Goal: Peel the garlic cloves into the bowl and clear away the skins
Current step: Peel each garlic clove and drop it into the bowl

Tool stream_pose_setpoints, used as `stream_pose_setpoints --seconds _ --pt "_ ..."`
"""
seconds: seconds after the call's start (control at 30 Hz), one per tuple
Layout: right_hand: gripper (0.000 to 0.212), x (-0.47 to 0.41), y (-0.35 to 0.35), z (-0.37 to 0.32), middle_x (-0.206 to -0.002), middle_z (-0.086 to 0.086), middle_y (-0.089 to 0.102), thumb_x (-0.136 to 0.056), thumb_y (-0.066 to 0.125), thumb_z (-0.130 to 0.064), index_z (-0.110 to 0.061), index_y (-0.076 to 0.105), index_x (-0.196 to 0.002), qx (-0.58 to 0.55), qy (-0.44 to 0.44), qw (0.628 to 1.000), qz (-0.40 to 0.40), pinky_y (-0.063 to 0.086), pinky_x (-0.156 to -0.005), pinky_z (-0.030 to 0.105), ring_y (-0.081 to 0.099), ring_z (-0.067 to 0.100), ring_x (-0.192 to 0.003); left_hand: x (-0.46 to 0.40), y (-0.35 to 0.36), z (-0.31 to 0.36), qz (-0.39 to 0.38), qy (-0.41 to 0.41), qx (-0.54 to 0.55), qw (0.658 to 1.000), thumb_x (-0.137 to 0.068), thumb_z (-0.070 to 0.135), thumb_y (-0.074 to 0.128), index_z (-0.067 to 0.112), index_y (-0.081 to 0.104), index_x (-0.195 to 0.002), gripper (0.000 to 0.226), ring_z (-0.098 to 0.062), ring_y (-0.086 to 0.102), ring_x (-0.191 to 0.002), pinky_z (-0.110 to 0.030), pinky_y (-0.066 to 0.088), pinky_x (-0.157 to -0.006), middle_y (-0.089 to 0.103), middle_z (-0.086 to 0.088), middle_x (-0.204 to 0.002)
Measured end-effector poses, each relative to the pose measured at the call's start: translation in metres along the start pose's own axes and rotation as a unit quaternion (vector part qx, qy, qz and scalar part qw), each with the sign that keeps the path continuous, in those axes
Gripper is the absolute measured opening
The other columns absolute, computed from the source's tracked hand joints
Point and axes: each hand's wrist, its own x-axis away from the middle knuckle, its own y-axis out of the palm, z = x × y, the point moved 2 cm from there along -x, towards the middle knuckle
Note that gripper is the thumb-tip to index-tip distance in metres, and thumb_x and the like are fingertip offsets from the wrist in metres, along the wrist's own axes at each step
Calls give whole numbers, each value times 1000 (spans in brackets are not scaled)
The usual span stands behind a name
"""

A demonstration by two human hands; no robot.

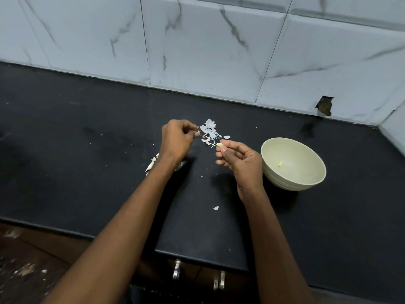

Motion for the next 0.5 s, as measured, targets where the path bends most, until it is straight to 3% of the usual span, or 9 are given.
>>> stream_pose_setpoints --seconds 0.1,0.27,0.43,0.5 --pt "16 1 3 0 -88 12 77 -93 73 4 -2 73 -107 34 -26 999 4 61 -64 25 73 15 -76 33 -1 4 50 23 30 998 -92 10 74 13 82 -99 10 1 69 -75 -18 55 -76 77 6 -82" --pt "16 7 10 -3 -96 10 78 -94 73 1 -3 73 -110 99 -72 992 10 60 -68 24 76 18 -83 85 23 -7 45 0 40 998 -102 5 57 9 62 -140 38 -19 73 -97 -34 56 -93 77 -4 -105" --pt "17 30 2 -23 -97 4 78 -95 73 -4 -11 76 -111 220 -150 964 -4 63 -77 32 76 15 -89 85 22 -13 -9 -26 80 996 -98 -2 59 9 63 -134 38 -12 71 -102 -38 55 -101 76 0 -108" --pt "16 38 -11 -42 -99 0 78 -94 75 -6 -12 78 -109 284 -199 938 20 61 -78 25 75 8 -87 85 21 -14 -29 -30 100 994 -97 -1 61 12 66 -129 35 -9 71 -100 -39 58 -99 75 3 -106"
